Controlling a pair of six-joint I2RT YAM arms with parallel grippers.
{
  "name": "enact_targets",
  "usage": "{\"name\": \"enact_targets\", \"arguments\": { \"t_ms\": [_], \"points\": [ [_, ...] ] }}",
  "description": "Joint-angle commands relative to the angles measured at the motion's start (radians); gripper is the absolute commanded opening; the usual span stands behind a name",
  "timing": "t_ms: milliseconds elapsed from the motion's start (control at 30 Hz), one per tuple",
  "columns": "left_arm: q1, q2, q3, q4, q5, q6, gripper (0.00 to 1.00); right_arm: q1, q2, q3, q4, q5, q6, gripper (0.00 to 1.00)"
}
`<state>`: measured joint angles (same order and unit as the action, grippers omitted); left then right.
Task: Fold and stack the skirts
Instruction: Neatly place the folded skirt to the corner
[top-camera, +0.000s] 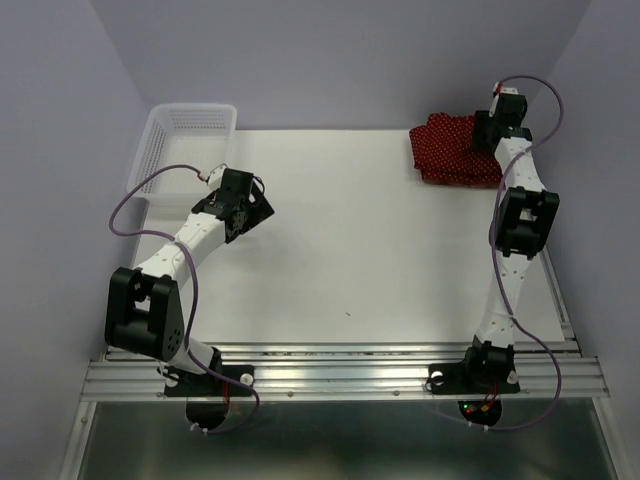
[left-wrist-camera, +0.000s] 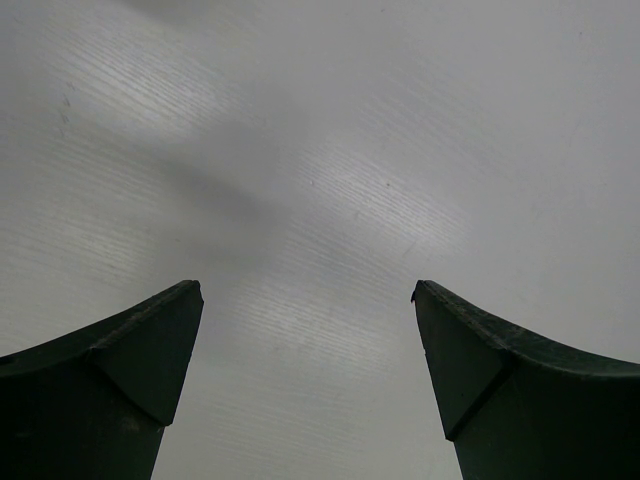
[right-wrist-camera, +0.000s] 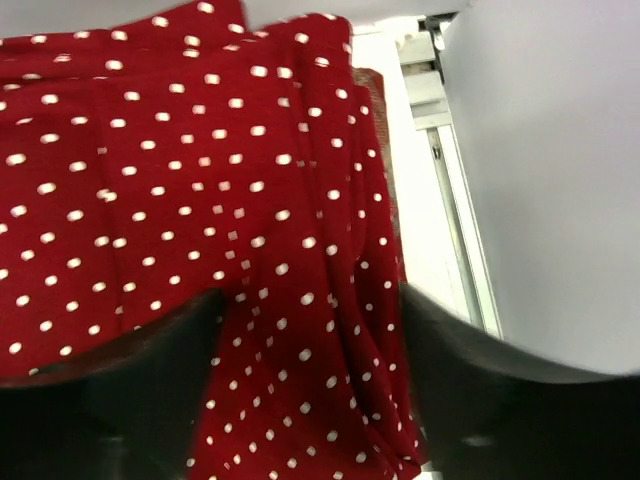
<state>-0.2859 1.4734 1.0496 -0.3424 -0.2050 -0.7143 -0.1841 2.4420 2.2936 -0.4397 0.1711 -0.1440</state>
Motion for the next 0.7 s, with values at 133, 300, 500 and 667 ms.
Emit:
{"name": "enact_targets", "arguments": {
  "t_ms": [133, 300, 500, 667],
  "points": [
    [0.007, -0.035, 0.04, 0.003, -0.011, 0.01, 0.99, -0.009, -0.084, 0.021, 0.062, 0.097, 0.084, 1.0],
    [0.005, -0.061, 0.039, 0.006, -0.016, 0.016, 0.99, -0.009, -0.202, -0.058, 0.061, 0.107, 0.135, 1.0],
    [0.005, -0.119, 0.01, 0.034, -0.024, 0.024, 0.99, -0.009, -0.406, -0.247, 0.061, -0.111, 0.228, 1.0],
    [0.005, -0.156, -0.033, 0.039, -0.027, 0.03, 0.99, -0.009, -0.422, -0.296, 0.047, -0.366, 0.262, 1.0]
  ]
}}
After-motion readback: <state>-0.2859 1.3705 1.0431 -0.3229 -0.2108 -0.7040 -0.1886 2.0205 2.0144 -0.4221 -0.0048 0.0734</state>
